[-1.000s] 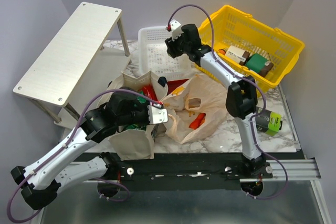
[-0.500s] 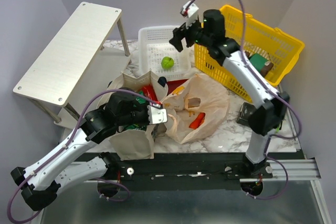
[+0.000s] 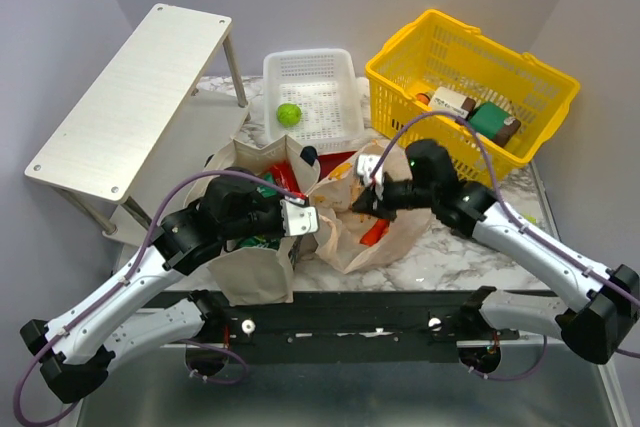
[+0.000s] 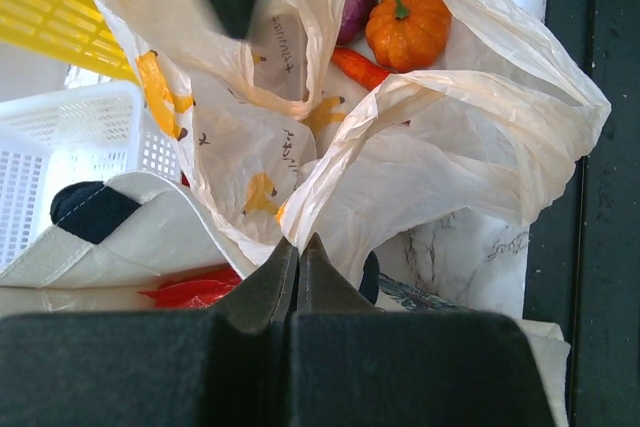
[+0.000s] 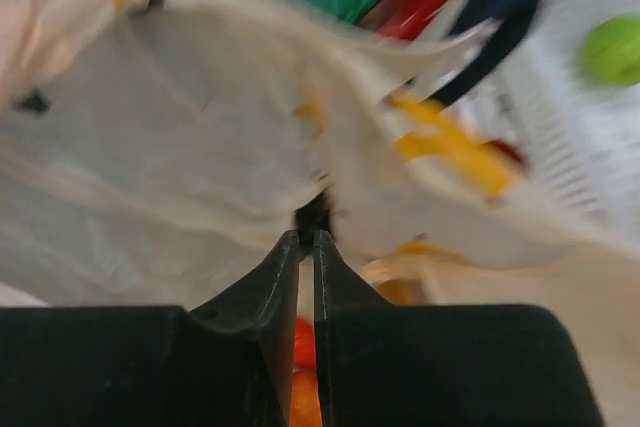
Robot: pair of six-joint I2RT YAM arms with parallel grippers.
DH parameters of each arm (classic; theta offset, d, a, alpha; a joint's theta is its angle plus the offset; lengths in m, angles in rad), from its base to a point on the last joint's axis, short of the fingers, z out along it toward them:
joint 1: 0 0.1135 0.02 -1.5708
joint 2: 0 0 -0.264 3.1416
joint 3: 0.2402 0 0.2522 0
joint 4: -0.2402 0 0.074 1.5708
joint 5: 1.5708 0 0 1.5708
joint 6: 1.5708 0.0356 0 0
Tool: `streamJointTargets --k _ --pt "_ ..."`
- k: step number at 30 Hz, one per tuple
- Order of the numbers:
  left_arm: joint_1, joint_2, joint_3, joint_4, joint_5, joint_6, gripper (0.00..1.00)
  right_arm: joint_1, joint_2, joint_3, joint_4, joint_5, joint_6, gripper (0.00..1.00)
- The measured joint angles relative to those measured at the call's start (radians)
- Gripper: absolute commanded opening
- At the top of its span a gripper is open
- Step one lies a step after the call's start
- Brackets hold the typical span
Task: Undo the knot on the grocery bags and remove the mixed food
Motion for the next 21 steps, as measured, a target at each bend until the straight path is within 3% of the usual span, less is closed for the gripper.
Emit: streamJointTargets --k 4,7,13,21 --pt "0.000 0.002 0.003 0.006 0.000 0.000 0.00 0.094 -0.040 -0.241 -0.043 0.041 -0.102 0.20" --pt "0.000 0.013 0.016 0.005 0.000 0.004 0.00 0.133 -0.097 -0.328 -0.162 0.085 -0.233 0.20" --pt "0.000 0.020 0.026 0.007 0.000 0.019 0.00 0.239 -0.228 -0.373 -0.396 0.129 -0.418 0.21" --pt "0.000 0.020 0.034 -0.037 0.013 0.046 0.00 0.240 -0.214 -0.373 -0.393 0.255 -0.423 0.30"
